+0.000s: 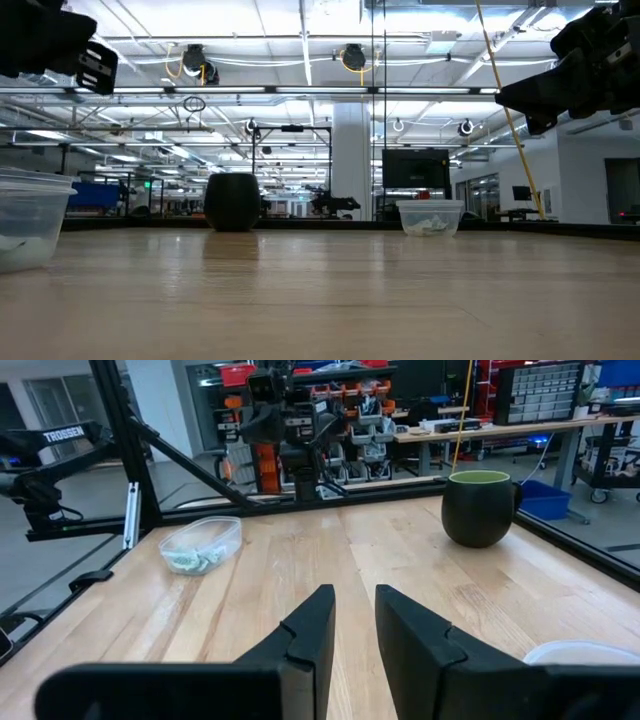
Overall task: Pick and place items into bin
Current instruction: Return to Home Position
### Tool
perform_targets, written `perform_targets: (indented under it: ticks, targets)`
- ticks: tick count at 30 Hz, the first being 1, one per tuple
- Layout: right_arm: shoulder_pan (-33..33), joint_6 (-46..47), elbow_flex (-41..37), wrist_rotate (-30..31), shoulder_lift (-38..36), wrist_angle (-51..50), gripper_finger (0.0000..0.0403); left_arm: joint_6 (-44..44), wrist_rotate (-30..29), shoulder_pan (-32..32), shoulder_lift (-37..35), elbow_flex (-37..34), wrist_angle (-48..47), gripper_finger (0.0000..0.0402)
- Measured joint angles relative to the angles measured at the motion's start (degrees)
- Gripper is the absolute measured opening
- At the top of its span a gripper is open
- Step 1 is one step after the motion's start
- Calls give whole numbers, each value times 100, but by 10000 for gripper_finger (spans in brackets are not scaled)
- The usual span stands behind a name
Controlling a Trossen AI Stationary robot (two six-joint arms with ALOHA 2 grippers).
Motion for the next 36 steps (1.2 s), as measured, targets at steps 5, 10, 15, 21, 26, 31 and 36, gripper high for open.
perform_targets:
  ticks: [5,10,15,21,26,31,36]
  targets:
    - [-1,0,0,0,0,0,68,-4,-95,1,-566,0,-707,9]
    - [0,0,0,0,-1,0,68,-20,99,1,-957,-141,-775,30]
    - [0,-2,0,0,-2,0,68,142,32,31,-815,-284,-804,26]
    - [-2,0,0,0,0,0,68,-84,-104,40,-732,-284,-786,6]
    - [-2,0,0,0,0,2,68,-156,-143,40,-735,-287,-764,13]
    - [0,0,0,0,0,0,68,-152,-157,40,-734,-295,-706,41]
    - [-2,0,0,0,0,0,68,-151,-159,40,-734,-295,-698,57]
